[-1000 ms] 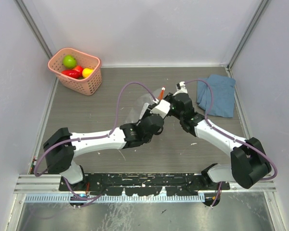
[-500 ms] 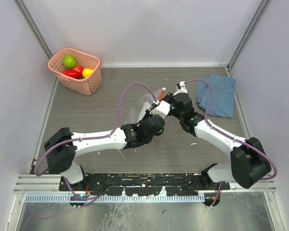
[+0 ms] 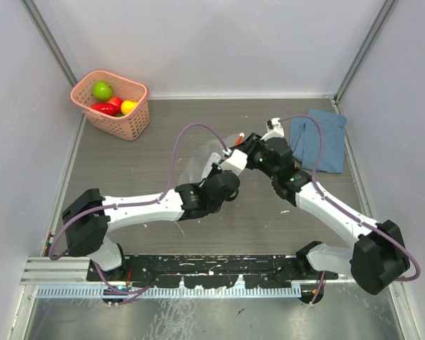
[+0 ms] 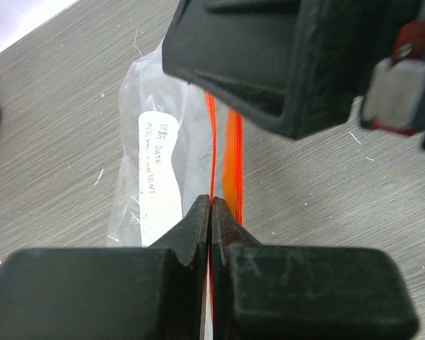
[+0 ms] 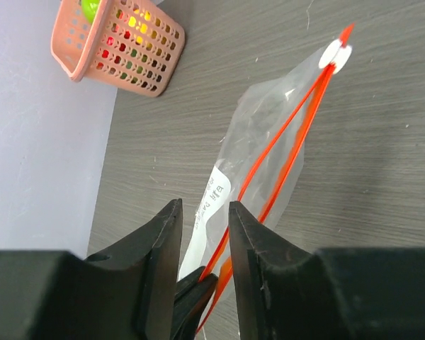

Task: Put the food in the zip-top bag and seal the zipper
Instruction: Open the zipper of the food storage bag.

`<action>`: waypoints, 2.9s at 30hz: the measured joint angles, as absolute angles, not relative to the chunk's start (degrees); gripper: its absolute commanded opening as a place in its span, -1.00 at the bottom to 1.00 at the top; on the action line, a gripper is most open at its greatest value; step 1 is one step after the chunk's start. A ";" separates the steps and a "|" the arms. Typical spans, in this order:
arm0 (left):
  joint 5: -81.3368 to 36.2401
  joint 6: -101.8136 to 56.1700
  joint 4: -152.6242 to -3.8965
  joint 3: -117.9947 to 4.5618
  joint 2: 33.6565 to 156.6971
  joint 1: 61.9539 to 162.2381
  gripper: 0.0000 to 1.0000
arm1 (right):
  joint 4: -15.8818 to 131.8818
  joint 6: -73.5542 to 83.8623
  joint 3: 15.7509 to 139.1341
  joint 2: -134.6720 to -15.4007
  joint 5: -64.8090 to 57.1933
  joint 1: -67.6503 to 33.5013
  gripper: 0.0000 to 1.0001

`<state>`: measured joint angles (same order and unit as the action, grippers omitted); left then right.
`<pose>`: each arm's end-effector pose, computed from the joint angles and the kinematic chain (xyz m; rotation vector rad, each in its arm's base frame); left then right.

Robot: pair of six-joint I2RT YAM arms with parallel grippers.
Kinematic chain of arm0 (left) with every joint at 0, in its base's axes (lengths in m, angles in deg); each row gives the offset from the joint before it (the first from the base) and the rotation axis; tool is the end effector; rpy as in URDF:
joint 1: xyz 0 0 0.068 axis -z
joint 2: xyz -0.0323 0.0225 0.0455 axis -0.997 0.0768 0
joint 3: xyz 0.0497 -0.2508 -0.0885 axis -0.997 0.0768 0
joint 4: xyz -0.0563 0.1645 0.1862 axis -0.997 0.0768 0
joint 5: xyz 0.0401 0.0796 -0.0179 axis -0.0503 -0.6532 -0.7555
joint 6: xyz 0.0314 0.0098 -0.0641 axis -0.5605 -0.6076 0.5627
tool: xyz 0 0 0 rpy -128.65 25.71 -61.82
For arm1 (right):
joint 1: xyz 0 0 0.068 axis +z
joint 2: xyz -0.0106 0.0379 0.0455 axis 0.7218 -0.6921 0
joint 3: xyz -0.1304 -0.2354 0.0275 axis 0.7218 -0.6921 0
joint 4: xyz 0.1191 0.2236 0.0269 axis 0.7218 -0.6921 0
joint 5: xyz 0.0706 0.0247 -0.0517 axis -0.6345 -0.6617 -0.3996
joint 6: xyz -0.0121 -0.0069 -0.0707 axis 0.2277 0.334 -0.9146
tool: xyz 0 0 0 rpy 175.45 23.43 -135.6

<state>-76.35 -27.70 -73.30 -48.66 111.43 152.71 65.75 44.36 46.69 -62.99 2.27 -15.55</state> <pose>0.1816 -0.3207 0.2597 0.5552 1.8517 -0.0155 0.2536 0.1522 0.2761 0.2447 1.9636 0.9294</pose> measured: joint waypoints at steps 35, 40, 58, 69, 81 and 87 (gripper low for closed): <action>-71.98 -25.98 -75.56 -45.06 107.91 152.71 -1.00 | 70.23 46.04 41.14 -69.96 -1.77 -15.57 -0.16; -72.00 -26.00 -75.51 -45.06 107.89 152.71 -1.00 | 67.20 44.58 42.08 -70.71 -2.34 -15.57 -0.41; -72.83 -23.77 -71.05 -42.57 97.57 150.81 -0.88 | 45.51 26.52 54.82 -70.33 10.47 -15.37 -0.99; -63.26 -18.28 -70.94 -42.46 97.44 147.20 -0.16 | 41.80 23.70 60.20 -70.09 13.11 -9.62 -0.99; -61.20 -17.01 -70.51 -44.38 101.05 144.12 -0.23 | 39.42 22.17 63.67 -70.71 17.46 -5.27 -0.99; -62.53 -17.36 -68.89 -46.24 101.35 142.81 -0.62 | 35.31 19.42 66.08 -71.23 21.88 -5.17 -0.99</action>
<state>-62.53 -17.36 -68.89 -46.24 101.35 142.81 35.31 19.42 66.08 -71.23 21.88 -5.17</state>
